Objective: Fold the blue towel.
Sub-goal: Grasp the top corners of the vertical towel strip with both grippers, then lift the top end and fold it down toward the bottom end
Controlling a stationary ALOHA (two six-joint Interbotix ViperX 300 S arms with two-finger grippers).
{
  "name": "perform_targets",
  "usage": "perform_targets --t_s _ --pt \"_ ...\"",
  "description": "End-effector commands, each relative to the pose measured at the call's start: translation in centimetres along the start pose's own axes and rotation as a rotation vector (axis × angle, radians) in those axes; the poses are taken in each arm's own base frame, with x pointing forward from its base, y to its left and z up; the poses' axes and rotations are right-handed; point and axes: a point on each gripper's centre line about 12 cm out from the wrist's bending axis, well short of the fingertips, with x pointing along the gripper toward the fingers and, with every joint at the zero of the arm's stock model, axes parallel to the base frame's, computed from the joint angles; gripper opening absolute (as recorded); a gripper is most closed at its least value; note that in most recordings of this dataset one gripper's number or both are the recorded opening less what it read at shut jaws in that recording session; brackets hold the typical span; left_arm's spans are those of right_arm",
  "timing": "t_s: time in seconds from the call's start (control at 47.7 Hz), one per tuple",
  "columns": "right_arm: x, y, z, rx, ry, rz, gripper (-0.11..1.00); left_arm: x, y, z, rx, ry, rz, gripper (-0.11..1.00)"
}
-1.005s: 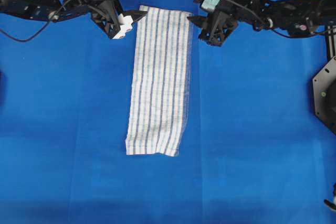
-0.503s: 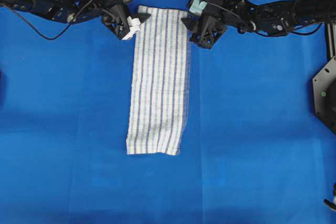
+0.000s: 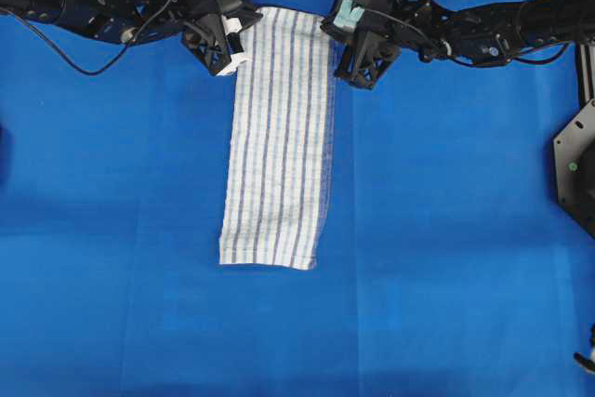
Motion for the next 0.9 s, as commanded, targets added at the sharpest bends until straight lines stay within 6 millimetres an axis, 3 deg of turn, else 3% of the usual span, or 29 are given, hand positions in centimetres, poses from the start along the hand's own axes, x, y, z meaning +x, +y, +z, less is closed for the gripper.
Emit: perform_targets --t_s 0.0,0.335,0.733,0.88 --pt "-0.3 -0.1 1.0 0.005 -0.025 0.001 0.27 -0.3 -0.2 0.2 0.015 0.001 -0.006 0.04" --pt "-2.2 -0.6 3.4 0.010 -0.099 -0.006 0.27 -1.9 -0.1 2.1 0.042 -0.052 -0.003 0.04" --pt "-5.1 -1.1 6.2 0.007 -0.184 -0.005 0.27 -5.3 0.7 6.3 0.079 -0.138 0.014 0.04" --pt "-5.6 -1.1 6.6 0.004 -0.193 0.000 0.27 -5.9 0.8 6.5 0.086 -0.139 0.015 0.04"
